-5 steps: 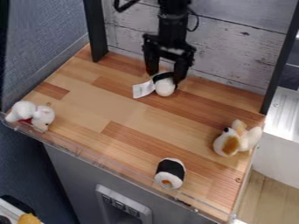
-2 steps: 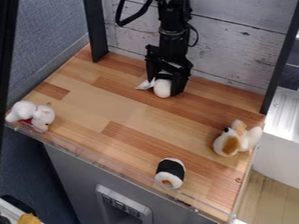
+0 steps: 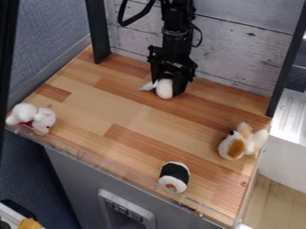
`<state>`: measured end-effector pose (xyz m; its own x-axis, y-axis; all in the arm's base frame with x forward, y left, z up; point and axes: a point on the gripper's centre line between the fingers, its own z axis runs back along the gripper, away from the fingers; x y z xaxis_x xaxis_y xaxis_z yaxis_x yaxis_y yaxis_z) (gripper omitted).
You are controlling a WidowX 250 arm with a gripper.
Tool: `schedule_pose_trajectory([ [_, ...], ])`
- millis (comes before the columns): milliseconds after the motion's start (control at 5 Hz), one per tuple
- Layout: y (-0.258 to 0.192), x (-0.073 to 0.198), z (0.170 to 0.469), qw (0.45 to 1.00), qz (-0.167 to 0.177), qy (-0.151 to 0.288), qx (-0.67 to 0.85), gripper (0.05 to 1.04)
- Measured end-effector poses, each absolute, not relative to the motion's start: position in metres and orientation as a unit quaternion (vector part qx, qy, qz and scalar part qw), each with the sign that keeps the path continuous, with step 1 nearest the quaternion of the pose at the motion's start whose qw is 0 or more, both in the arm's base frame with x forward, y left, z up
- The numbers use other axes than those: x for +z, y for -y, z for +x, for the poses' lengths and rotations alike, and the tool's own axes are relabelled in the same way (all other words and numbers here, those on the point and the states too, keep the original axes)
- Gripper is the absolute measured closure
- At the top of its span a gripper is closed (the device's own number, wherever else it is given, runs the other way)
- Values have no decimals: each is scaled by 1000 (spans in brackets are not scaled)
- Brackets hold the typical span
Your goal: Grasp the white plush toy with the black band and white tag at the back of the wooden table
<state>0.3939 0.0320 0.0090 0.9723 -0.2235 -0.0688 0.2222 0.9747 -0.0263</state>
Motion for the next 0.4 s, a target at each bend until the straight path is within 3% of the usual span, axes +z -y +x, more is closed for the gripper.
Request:
schedule_pose_trajectory([
  [400,-33,10,397,997,-10,-36,-72,357],
])
